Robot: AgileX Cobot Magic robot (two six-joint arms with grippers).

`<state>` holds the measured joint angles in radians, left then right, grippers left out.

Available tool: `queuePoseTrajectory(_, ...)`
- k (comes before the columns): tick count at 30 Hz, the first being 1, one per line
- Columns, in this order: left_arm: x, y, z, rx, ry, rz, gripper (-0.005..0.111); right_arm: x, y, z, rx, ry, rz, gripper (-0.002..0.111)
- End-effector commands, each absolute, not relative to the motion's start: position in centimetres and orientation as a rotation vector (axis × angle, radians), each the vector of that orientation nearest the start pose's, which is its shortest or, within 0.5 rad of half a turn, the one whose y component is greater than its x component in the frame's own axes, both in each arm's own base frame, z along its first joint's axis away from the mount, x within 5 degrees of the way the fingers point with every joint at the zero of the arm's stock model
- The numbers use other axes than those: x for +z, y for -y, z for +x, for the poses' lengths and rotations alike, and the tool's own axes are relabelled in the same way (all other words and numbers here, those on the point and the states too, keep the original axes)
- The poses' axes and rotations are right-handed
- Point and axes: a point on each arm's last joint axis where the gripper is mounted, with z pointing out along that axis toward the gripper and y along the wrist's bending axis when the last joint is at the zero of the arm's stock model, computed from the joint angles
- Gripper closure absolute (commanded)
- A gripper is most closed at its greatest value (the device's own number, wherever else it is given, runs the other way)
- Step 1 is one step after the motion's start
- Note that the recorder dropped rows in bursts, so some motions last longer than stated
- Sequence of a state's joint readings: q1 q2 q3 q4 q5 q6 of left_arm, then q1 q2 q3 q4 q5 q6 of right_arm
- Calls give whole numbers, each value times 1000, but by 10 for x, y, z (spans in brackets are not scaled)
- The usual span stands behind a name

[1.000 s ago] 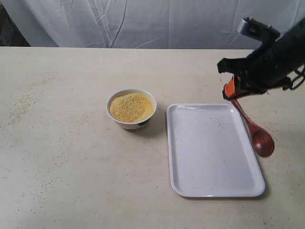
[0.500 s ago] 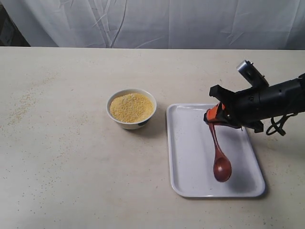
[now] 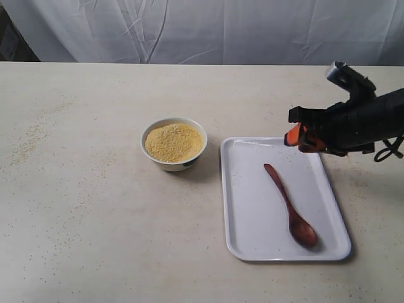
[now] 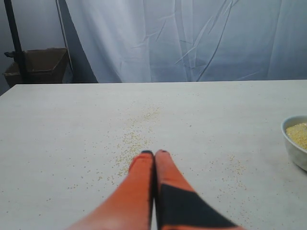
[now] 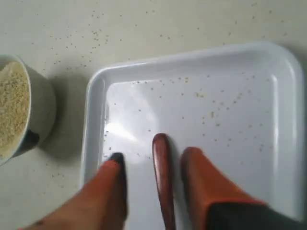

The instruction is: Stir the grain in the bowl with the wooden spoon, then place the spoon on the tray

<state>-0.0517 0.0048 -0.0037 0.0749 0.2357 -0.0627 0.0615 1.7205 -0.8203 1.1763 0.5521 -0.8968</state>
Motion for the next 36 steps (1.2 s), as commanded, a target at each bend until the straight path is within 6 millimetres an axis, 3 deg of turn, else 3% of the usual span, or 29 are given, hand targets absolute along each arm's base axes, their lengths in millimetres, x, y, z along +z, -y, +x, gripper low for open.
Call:
queuePoseTrajectory(1,192,1,56,-21,-1714,35,107,198,-52,286,559,-2625,-146,108)
queuePoseTrajectory(5,192,1,56,-21,-1714,35,107,219,-35,255,298,-2762,-327,106)
queuePoseTrajectory(8,192,1,56,-21,-1714,35,107,235,-19,229,87,-2884,-205,106)
queuePoseTrajectory(11,192,1,56,-21,-1714,35,107,247,-5,200,-84,-2861,-43,106)
queuePoseTrajectory(14,192,1,56,-21,-1714,35,107,259,3,167,-166,-2736,3,106)
queuePoseTrajectory(18,192,1,56,-21,-1714,35,107,269,6,116,-131,-2566,44,106)
queuePoseTrajectory(19,192,1,56,-21,-1714,35,107,272,6,91,-97,-2479,65,106)
queuePoseTrajectory(22,192,1,56,-21,-1714,35,107,289,7,58,-60,-2195,72,106)
queuePoseTrajectory(23,192,1,56,-21,-1714,35,107,297,8,49,-59,-2020,57,106)
queuePoseTrajectory(26,192,1,56,-21,-1714,35,107,295,7,38,-36,-1837,42,106)
queuePoseTrajectory(27,192,1,56,-21,-1714,35,107,286,5,35,13,-1865,60,106)
queuePoseTrajectory(36,192,1,56,-21,-1714,35,107,286,2,32,68,-1844,72,106)
